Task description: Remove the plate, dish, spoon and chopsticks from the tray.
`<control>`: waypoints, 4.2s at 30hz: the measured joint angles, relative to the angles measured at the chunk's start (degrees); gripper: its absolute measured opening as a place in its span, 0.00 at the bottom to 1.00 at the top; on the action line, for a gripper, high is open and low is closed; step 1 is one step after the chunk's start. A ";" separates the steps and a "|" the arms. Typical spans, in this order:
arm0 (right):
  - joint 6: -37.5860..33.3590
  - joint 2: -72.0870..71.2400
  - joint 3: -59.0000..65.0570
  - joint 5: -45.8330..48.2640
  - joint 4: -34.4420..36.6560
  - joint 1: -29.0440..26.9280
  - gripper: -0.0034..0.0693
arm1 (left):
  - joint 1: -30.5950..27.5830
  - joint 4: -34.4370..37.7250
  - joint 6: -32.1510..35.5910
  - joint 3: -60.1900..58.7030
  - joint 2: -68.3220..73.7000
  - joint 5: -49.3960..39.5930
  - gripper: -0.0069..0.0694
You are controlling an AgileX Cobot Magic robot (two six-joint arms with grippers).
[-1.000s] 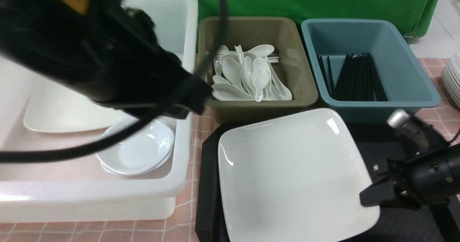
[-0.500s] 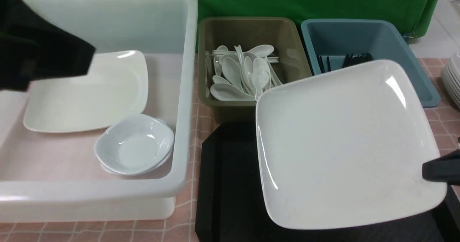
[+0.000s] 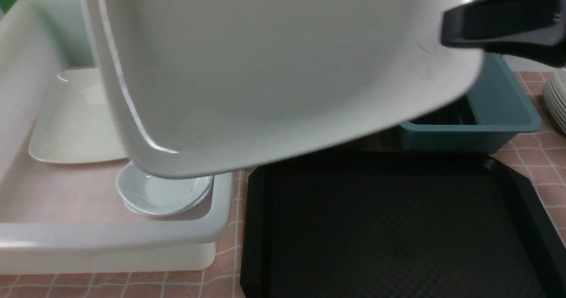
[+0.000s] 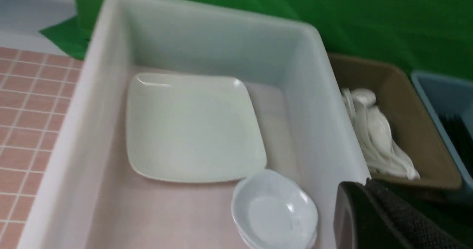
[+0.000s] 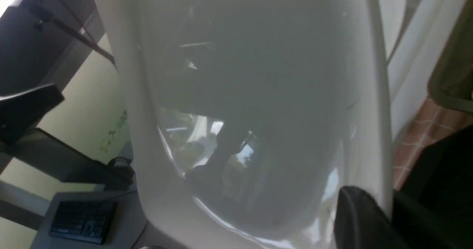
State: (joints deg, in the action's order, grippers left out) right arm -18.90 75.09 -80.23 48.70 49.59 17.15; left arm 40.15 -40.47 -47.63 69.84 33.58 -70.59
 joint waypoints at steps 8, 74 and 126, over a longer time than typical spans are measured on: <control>10.92 28.17 -25.00 -6.86 -9.31 14.41 0.14 | 0.00 -3.85 -1.98 0.00 -4.60 0.00 0.10; 57.57 80.85 -70.13 -34.15 -36.16 28.57 0.14 | 0.00 5.89 6.36 0.00 -4.56 0.17 0.10; 23.03 54.56 -82.77 16.24 -44.57 26.78 0.10 | 0.00 9.96 8.08 0.00 -4.56 0.17 0.11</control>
State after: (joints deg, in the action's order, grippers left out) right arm 4.13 129.65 -163.00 64.94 5.02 43.92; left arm 40.15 -30.51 -39.55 69.84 29.02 -70.42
